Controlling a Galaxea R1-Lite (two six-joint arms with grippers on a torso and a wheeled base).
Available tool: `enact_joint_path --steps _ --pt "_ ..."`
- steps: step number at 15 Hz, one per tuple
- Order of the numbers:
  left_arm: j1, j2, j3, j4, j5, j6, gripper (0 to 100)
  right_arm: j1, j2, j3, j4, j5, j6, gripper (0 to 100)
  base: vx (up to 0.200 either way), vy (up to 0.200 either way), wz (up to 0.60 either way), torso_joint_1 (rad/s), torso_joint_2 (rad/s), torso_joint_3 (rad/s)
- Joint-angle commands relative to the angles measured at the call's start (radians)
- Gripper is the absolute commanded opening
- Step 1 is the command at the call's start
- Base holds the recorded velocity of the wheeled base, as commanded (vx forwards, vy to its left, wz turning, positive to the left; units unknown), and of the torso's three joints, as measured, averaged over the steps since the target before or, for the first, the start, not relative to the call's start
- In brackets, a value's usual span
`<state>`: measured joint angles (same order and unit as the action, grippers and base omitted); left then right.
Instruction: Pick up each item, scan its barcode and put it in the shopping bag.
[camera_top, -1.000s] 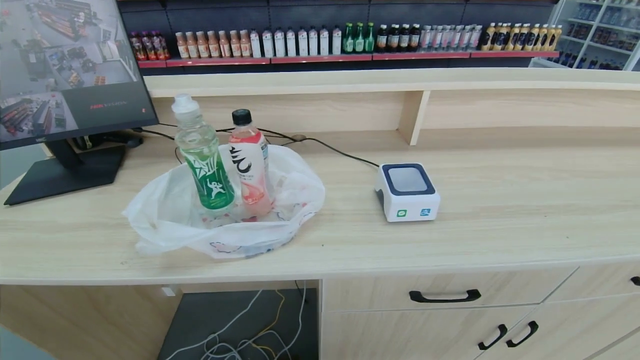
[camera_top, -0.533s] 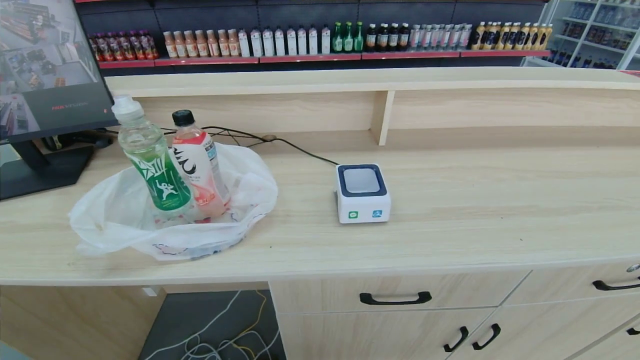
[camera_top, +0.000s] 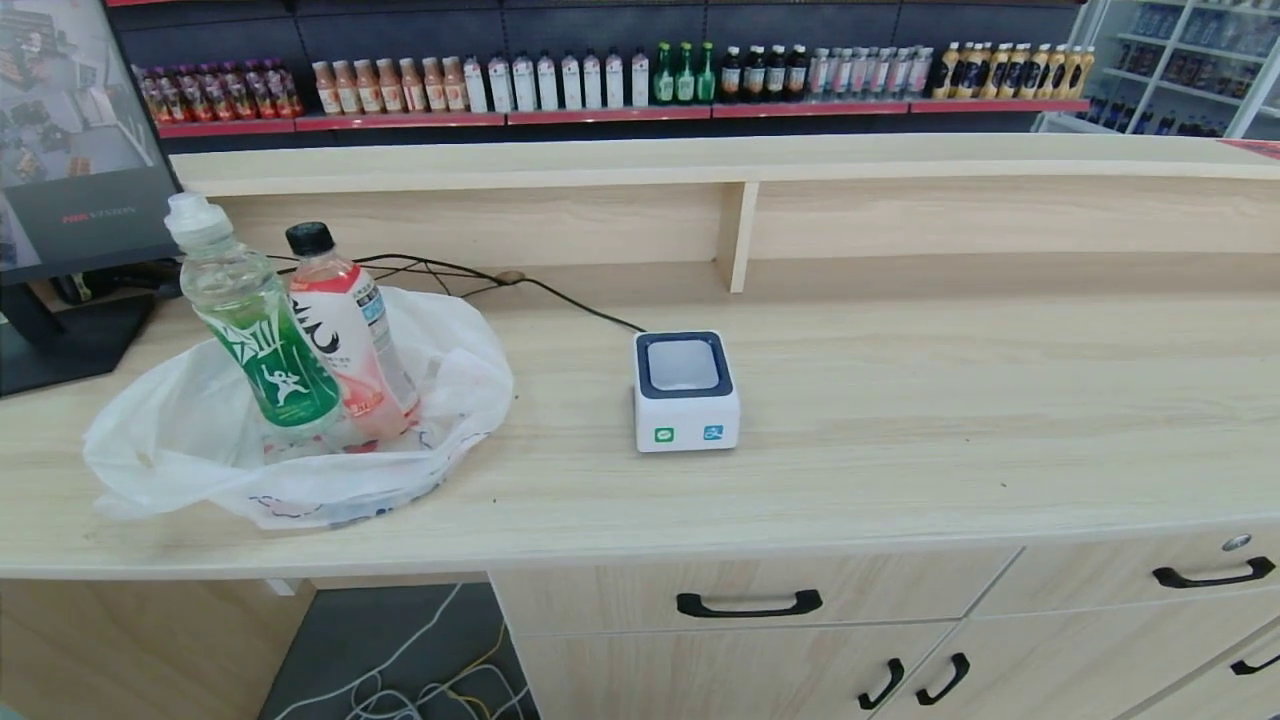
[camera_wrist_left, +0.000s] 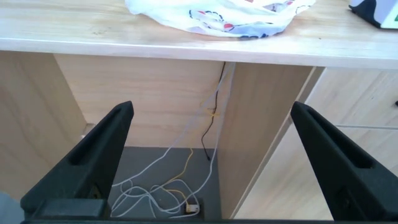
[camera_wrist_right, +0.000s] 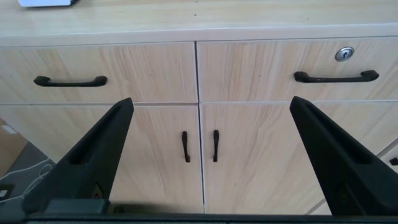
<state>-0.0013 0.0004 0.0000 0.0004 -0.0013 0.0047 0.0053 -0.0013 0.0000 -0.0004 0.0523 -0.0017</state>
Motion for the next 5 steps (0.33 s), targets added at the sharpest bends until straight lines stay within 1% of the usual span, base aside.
enact_joint_path --steps 1,5 --pt "0.001 0.000 0.000 0.000 0.000 0.000 100 0.001 0.001 0.000 -0.001 0.000 0.000 100 0.000 0.000 0.00 0.000 0.00 0.000" --pt "0.001 0.000 0.000 0.000 0.000 0.000 100 0.001 0.001 0.000 -0.001 0.000 0.000 100 0.000 0.000 0.00 0.000 0.00 0.000"
